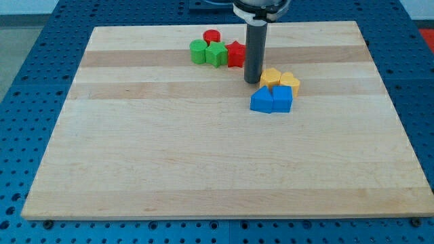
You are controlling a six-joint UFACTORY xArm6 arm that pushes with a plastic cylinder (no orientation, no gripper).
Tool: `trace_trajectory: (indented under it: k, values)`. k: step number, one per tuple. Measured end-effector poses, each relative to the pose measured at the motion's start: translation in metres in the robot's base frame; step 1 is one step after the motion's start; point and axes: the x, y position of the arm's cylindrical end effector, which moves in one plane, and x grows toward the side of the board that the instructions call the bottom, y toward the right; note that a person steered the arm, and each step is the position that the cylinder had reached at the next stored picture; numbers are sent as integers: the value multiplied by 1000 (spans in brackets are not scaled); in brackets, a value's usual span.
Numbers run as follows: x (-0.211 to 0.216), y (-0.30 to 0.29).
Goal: Push the yellow hexagon slightly downwards
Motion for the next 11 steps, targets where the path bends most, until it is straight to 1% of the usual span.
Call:
trace_trajectory:
  k: [1, 3, 6, 11]
  values:
    - [-1, 0]
    - [-17, 1]
    - [-18, 21]
    - [-15, 21]
